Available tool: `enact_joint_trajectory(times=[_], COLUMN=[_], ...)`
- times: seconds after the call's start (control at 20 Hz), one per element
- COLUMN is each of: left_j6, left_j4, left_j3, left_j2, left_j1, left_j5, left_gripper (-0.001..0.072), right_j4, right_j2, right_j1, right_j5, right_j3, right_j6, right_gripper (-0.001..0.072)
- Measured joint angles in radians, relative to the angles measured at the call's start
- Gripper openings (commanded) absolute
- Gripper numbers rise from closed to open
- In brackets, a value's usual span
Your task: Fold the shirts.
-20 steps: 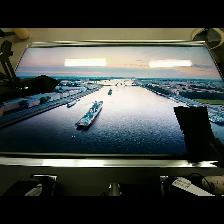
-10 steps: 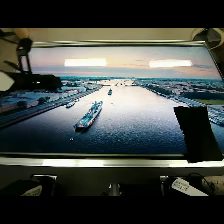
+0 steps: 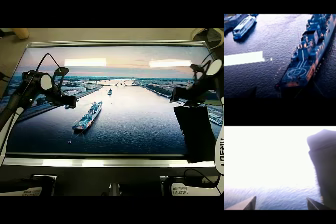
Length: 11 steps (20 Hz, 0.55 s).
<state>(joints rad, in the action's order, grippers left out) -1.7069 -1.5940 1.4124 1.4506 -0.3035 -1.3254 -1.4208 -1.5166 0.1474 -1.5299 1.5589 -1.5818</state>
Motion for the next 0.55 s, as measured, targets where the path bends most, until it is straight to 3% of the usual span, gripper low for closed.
enact_joint_trajectory(times=[0.55], left_j6=[-0.006], left_j4=[-0.002], left_j3=[-0.016], left_j2=[0.004], left_j1=[-0.007], left_j5=[0.021], left_gripper=[0.0719], right_j4=[0.013], right_j2=[-0.035], right_j1=[-0.056], right_j5=[-0.063], right_j3=[0.003], right_j6=[-0.006], right_gripper=[0.0673])
